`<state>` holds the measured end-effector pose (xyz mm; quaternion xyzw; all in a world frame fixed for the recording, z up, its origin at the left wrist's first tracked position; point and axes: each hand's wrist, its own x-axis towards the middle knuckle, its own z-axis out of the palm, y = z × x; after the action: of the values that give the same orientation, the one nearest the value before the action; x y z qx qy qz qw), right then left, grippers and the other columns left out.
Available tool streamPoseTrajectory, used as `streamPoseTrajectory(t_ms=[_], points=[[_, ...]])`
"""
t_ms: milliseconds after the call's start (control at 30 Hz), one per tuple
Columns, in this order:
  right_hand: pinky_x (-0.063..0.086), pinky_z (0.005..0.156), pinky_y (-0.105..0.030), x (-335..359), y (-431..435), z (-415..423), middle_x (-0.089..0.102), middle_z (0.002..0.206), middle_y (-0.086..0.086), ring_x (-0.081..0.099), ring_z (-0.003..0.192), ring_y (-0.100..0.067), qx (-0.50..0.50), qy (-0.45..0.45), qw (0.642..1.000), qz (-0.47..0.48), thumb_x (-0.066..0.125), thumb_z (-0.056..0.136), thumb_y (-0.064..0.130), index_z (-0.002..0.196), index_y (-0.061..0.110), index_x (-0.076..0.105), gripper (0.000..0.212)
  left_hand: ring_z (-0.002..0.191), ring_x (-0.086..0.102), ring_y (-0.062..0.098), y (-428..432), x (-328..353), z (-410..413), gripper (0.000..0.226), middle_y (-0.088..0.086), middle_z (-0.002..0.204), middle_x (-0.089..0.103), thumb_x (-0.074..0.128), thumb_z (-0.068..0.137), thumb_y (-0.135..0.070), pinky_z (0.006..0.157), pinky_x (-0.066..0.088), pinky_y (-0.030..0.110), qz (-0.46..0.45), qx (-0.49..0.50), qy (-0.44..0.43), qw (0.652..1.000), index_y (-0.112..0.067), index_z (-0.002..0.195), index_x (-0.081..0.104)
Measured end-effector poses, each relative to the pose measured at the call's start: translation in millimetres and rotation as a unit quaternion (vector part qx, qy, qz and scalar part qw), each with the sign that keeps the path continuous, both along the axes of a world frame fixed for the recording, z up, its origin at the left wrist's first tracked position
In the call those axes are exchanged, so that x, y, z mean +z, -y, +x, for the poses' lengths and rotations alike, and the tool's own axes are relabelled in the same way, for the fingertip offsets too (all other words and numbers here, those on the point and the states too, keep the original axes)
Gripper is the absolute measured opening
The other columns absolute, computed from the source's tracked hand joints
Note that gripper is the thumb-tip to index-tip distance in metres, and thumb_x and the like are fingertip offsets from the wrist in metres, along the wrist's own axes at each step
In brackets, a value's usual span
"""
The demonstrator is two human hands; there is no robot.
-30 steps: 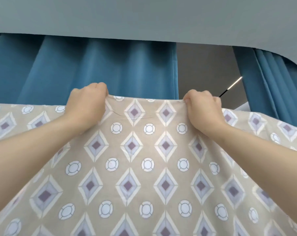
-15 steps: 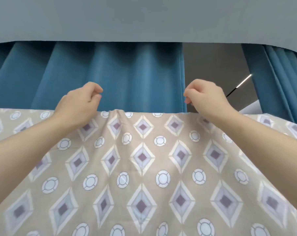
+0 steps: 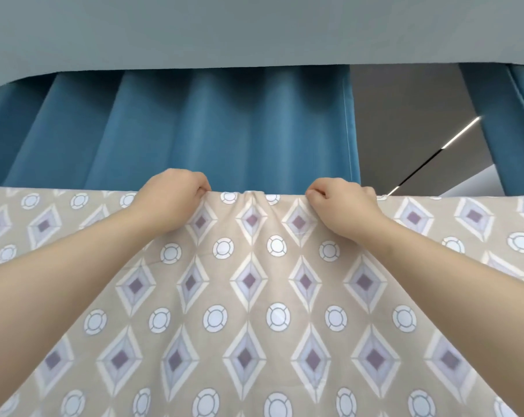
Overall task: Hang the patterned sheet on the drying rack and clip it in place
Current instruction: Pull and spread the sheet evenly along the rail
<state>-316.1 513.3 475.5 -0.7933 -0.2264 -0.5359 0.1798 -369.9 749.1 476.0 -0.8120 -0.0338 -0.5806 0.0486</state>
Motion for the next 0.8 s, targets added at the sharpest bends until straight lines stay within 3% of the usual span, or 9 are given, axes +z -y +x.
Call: streamPoseTrajectory(t_ms=[133, 267, 400, 500, 633, 800], points=[[0.020, 0.083, -0.030, -2.2, -15.5, -1.9, 0.064, 0.084, 0.008, 0.052, 0.088, -0.018, 0.026, 0.025, 0.999, 0.005, 0.035, 0.096, 0.030, 0.096, 0.025, 0.061, 0.027, 0.099, 0.055, 0.027, -12.3, 0.3, -5.1, 0.024, 0.003, 0.111, 0.058, 0.039, 0.096, -0.013, 0.071, 0.035, 0.031, 0.050, 0.056, 0.029, 0.997, -0.017, 0.113, 0.055], [0.019, 0.083, -0.031, 3.2, -24.5, -7.1, 0.063, 0.082, 0.006, 0.051, 0.088, -0.020, 0.019, 0.059, 0.998, 0.027, 0.035, 0.097, 0.026, 0.088, 0.024, 0.058, 0.025, 0.100, 0.056, 0.027, -30.7, -3.7, -11.1, 0.025, 0.004, 0.110, 0.059, 0.042, 0.093, -0.008, 0.077, 0.032, 0.033, 0.057, 0.054, 0.092, 0.993, -0.016, 0.112, 0.056], [0.022, 0.083, -0.033, 7.8, -31.7, -11.0, 0.065, 0.087, 0.002, 0.052, 0.097, -0.025, -0.027, 0.107, 0.994, 0.024, 0.031, 0.098, 0.020, 0.095, 0.017, 0.058, 0.027, 0.103, 0.055, 0.027, -27.9, -1.5, -13.9, 0.023, 0.005, 0.109, 0.060, 0.046, 0.092, -0.008, 0.084, 0.031, 0.035, 0.052, 0.023, 0.126, 0.990, -0.014, 0.110, 0.059], [0.026, 0.086, -0.036, 9.6, -32.0, -14.2, 0.065, 0.093, -0.002, 0.050, 0.096, -0.027, -0.044, 0.140, 0.988, 0.057, 0.029, 0.100, 0.020, 0.099, 0.013, 0.057, 0.028, 0.105, 0.054, 0.028, -20.3, 5.0, -16.3, 0.022, 0.006, 0.111, 0.059, 0.045, 0.092, -0.010, 0.088, 0.032, 0.036, 0.003, -0.022, 0.143, 0.989, -0.013, 0.110, 0.058], [0.030, 0.082, -0.035, 7.8, -27.4, -18.7, 0.066, 0.095, -0.001, 0.048, 0.091, -0.024, 0.008, 0.046, 0.999, 0.025, 0.032, 0.099, 0.022, 0.093, 0.019, 0.051, 0.020, 0.108, 0.054, 0.023, -14.6, -6.2, -11.0, 0.027, -0.002, 0.110, 0.062, 0.037, 0.093, -0.015, 0.093, 0.031, 0.035, -0.085, -0.073, 0.169, 0.979, -0.020, 0.103, 0.062], [0.028, 0.081, -0.035, -1.5, -36.5, -17.1, 0.065, 0.093, 0.004, 0.053, 0.095, -0.024, 0.047, 0.038, 0.998, 0.000, 0.035, 0.096, 0.026, 0.096, 0.021, 0.056, 0.021, 0.088, 0.053, 0.020, -19.7, -24.0, -7.2, 0.023, -0.007, 0.092, 0.065, 0.038, 0.093, -0.017, 0.097, 0.038, 0.039, -0.139, -0.169, 0.140, 0.966, -0.026, 0.090, 0.059]])
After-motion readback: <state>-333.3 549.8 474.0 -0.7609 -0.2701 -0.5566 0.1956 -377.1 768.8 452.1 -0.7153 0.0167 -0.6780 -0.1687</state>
